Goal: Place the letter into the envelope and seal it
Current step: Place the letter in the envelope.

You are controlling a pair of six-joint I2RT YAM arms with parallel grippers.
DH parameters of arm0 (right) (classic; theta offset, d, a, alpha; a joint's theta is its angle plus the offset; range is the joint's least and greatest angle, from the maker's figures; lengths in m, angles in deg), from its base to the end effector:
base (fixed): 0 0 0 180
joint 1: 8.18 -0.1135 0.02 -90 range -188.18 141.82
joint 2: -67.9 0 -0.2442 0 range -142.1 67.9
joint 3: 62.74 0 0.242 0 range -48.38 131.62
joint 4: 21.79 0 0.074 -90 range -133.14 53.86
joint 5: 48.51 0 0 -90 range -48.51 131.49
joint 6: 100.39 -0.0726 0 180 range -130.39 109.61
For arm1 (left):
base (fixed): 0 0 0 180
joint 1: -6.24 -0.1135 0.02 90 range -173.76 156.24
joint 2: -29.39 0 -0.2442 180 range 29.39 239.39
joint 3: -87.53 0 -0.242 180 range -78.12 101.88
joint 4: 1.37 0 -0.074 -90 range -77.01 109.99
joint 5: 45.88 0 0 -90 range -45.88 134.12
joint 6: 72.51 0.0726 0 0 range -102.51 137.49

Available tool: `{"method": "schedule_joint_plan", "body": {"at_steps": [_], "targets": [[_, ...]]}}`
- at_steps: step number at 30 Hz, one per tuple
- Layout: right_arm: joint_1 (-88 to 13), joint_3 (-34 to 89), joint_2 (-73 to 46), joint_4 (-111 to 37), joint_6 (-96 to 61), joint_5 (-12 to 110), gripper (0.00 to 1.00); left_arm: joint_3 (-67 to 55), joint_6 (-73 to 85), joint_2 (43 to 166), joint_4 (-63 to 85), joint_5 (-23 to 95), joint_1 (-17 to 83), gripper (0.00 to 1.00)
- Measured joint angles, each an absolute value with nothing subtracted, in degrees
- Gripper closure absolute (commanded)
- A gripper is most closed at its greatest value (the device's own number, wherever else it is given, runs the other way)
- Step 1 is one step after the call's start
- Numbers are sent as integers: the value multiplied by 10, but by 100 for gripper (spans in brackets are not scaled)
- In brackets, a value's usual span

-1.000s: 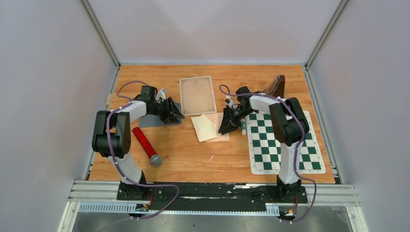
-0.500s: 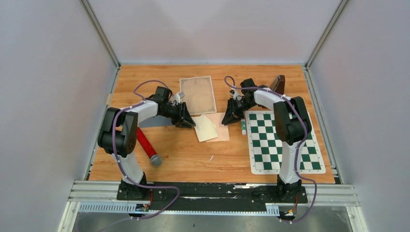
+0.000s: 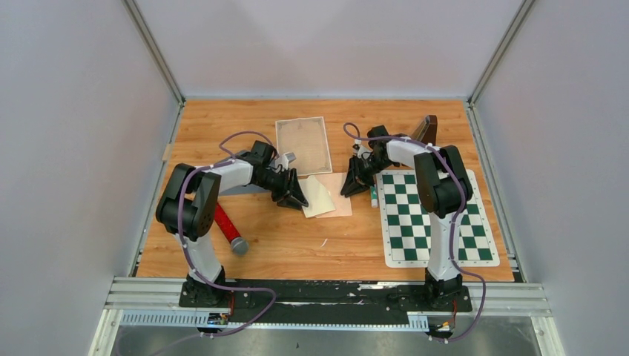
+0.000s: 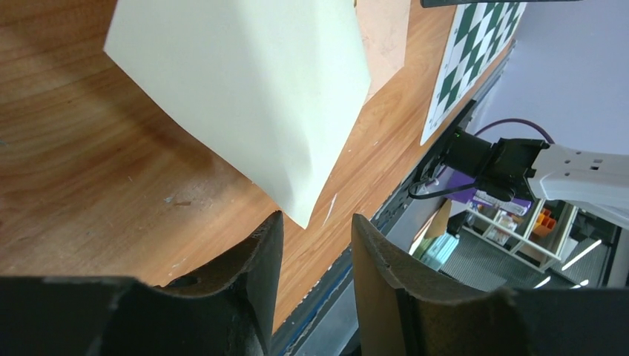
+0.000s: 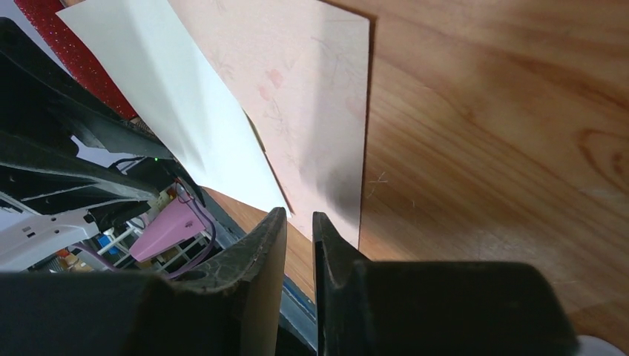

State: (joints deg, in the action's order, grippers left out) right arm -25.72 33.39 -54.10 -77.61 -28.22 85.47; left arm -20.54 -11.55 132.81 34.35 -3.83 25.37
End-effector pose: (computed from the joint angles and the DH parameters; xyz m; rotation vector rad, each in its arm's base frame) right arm 0.3523 0.1642 0.0901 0.0755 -2.8175 -1.1461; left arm 0.2946 -0.1593 0.1116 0.0082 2.8212 -1.3719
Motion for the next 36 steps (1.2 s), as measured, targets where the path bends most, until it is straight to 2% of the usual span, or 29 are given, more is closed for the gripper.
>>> {"method": "schedule_joint_plan", "body": {"at_steps": [4, 10, 19, 25, 36], "targets": [[-257, 328, -545, -774, -290, 856, 79, -206, -118, 1342, 336, -41, 257, 56], [-256, 320, -550, -772, -301, 862, 79, -208, -128, 1363, 314, -52, 261, 65], [-254, 320, -559, -771, -312, 880, 79, -213, -151, 1394, 281, -89, 272, 75], [-252, 320, -565, -770, -320, 891, 79, -221, -161, 1394, 274, -99, 273, 88], [-247, 311, -564, -759, -317, 898, 78, -110, -56, 1395, 480, -53, 265, 94]]}}
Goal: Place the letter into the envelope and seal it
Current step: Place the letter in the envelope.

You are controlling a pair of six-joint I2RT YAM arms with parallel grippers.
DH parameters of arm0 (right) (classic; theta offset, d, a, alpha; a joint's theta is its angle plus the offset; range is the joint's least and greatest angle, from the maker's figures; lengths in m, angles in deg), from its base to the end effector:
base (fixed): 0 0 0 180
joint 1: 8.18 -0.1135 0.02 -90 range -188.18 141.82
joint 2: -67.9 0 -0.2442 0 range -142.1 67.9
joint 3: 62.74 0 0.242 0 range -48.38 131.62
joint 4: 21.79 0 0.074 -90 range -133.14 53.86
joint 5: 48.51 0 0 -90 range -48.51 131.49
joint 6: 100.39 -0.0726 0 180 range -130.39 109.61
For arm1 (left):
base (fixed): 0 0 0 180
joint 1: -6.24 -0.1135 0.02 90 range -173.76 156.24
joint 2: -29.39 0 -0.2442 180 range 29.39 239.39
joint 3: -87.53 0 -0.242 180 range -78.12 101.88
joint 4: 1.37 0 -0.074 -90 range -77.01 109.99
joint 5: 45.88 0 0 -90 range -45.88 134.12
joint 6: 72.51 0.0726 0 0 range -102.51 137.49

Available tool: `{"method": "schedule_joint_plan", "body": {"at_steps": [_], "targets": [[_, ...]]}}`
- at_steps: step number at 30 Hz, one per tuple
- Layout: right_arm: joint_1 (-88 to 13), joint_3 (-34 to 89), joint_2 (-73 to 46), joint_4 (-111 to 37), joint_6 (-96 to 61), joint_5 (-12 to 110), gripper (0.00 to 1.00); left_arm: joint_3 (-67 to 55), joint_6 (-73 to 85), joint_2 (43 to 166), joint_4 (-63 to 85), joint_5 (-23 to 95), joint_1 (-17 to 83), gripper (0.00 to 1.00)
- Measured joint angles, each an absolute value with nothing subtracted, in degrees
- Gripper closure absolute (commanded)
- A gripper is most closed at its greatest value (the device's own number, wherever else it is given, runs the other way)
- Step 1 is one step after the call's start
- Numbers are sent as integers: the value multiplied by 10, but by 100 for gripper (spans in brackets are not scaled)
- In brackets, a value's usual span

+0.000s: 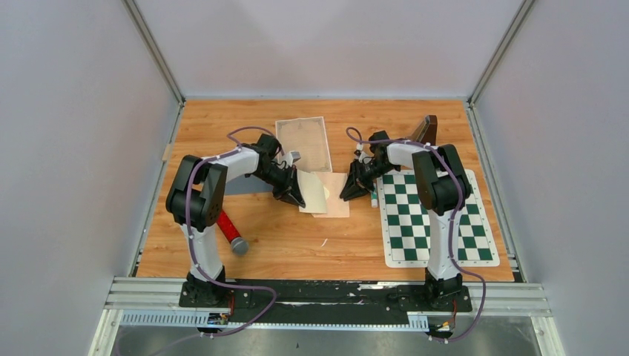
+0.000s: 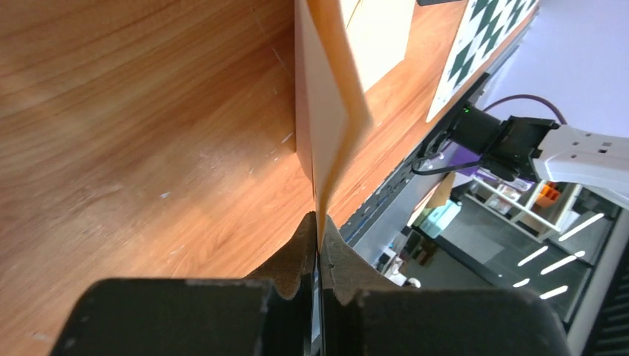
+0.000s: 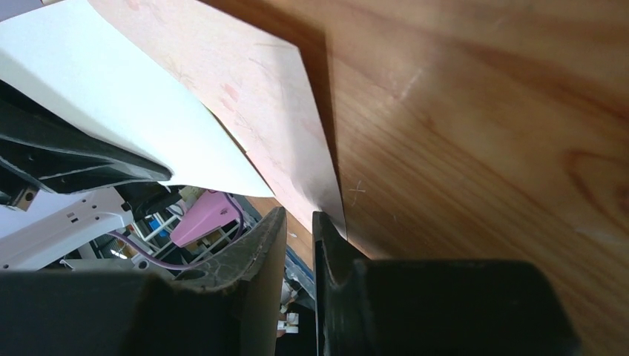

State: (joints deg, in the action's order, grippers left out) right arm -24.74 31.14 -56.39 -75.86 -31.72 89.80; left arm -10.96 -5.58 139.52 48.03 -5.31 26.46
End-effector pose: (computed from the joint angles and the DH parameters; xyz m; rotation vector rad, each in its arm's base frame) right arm 0.3469 0.1597 0.0710 -0.0542 -2.7082 -1.1911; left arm 0.3015 -0.1698 0.1083 -0.0638 -2.7285 1.2717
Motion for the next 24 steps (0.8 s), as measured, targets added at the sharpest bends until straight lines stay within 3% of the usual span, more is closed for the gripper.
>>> {"method": "schedule_joint_plan", "body": {"at_steps": [24], "targets": [[-245, 299, -561, -743, -311, 911, 78, 85, 95, 1461, 664, 84, 262, 98]]}}
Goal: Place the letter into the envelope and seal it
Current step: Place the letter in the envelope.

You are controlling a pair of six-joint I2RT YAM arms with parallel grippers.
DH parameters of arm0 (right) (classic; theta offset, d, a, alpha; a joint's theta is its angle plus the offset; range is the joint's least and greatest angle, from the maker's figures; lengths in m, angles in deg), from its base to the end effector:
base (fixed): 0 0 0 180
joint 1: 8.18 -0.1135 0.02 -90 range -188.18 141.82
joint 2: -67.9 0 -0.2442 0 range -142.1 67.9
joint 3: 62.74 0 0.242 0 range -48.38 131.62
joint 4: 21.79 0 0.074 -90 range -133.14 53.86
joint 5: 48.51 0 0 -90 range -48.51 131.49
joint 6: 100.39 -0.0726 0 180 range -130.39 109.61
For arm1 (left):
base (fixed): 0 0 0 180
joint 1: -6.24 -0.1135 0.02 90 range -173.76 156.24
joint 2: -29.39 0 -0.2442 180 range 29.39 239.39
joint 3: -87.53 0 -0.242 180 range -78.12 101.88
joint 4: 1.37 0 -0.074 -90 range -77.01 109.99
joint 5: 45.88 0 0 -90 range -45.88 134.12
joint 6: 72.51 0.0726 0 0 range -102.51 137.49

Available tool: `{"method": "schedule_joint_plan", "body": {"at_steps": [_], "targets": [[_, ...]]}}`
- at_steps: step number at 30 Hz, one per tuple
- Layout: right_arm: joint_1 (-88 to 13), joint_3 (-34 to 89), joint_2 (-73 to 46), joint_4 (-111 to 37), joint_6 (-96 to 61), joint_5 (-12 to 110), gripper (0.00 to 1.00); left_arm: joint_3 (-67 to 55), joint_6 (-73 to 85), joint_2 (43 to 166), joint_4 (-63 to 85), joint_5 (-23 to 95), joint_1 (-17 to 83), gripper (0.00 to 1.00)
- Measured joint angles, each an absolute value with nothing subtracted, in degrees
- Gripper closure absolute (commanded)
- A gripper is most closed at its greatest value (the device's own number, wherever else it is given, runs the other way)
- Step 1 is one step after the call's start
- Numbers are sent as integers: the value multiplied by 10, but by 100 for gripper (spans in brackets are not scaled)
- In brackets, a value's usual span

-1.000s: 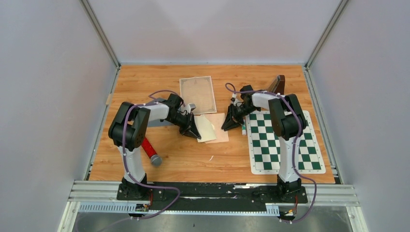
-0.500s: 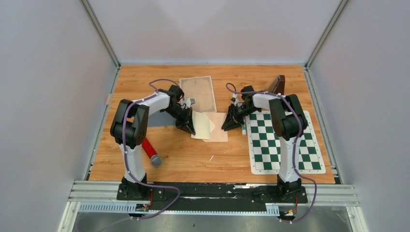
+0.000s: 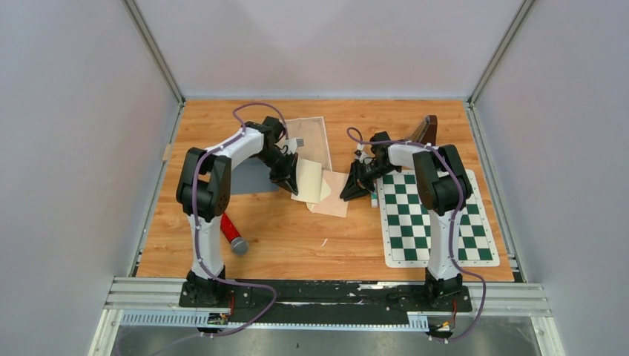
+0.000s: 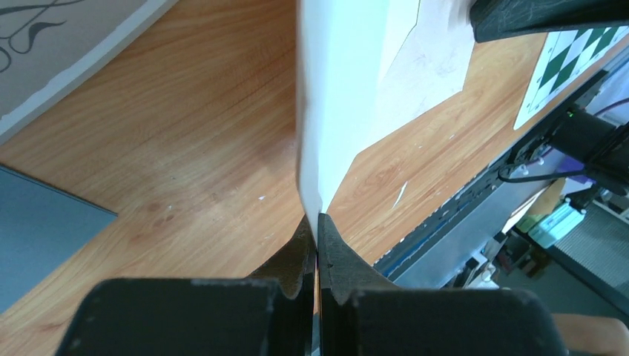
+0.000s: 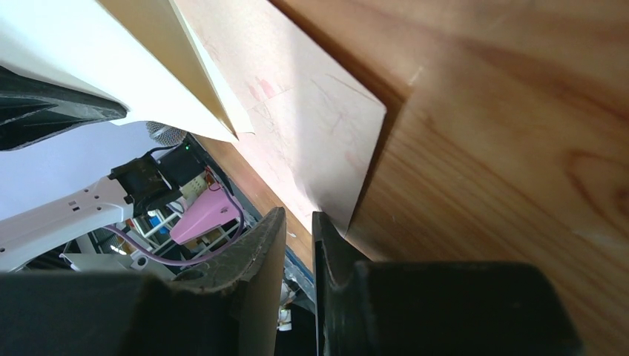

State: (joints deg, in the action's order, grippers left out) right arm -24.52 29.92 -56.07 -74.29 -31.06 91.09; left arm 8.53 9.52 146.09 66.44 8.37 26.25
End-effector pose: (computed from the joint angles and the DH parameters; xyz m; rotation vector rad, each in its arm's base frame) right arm 0.3455 0.1589 0.0699 -0.0346 -2.7015 -1.2298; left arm 0.3404 -0.1691 0.1341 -0.3623 -2.9225 0.9618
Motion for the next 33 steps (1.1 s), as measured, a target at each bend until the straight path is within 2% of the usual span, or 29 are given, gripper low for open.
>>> {"method": "schedule_joint_plan", "body": {"at_steps": [8, 18, 33], "targets": [[-245, 300, -561, -744, -304, 911, 78, 109, 127, 1492, 707, 112, 261, 100], [-247, 300, -553, -747, -294, 900, 76, 109, 109, 1453, 702, 182, 260, 100], [-247, 300, -553, -748, -294, 904, 75, 82, 99, 1441, 680, 192, 290, 100]]}}
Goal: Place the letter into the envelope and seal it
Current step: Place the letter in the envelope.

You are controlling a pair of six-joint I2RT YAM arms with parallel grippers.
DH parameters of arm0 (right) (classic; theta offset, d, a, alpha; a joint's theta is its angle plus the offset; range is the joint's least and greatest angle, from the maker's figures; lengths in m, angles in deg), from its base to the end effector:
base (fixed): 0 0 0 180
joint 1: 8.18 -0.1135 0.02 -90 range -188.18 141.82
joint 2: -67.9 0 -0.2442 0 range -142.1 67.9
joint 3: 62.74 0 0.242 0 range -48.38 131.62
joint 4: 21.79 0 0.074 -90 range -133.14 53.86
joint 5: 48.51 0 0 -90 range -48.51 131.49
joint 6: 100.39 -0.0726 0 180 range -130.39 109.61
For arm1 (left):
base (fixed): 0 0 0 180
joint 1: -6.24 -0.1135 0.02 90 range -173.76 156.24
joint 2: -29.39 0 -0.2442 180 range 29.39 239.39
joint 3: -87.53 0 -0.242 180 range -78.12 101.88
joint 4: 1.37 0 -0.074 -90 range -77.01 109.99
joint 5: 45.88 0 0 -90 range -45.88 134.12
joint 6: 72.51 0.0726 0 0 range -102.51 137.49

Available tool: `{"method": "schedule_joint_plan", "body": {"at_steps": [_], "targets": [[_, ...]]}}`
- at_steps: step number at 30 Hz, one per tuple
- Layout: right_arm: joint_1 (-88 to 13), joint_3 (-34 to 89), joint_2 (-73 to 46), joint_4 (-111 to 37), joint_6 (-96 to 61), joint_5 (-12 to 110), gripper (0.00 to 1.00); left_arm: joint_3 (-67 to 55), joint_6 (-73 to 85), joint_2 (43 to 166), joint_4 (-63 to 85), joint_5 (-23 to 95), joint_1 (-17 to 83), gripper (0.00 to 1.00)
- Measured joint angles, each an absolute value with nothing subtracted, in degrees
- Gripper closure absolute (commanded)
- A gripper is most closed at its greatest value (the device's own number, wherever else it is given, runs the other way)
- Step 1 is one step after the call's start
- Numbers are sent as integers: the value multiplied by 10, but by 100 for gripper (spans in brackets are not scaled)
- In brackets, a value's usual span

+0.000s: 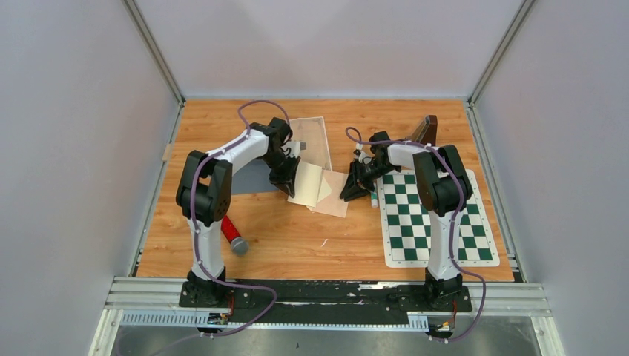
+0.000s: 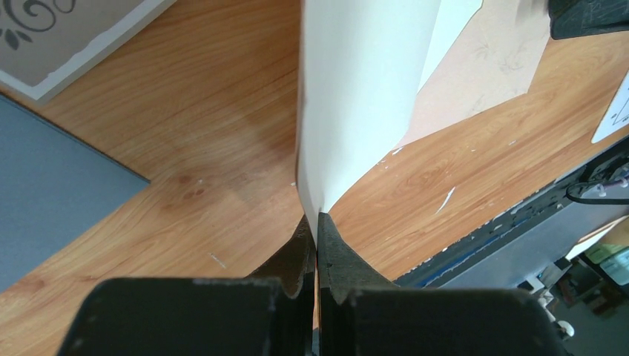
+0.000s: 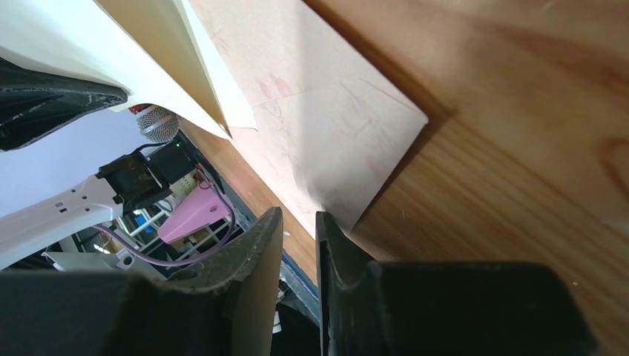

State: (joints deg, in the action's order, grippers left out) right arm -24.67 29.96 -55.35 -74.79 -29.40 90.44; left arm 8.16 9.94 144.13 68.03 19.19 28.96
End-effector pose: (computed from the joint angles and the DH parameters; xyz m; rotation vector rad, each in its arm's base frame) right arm 0.3450 0.1592 0.0738 0.0099 -2.7231 -1.2269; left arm 0.3320 -0.1722 0.1374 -0.4415 -3.0252 0.6976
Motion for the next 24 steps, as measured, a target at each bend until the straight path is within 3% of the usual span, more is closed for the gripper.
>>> {"method": "schedule_joint_plan", "body": {"at_steps": [11, 24], "targets": [[-246, 292, -553, -746, -299, 913, 74, 76, 90, 1441, 672, 189, 295, 100], [-246, 300, -489, -792, -261, 862, 35, 99, 90, 1434, 681, 212, 290, 100]]}}
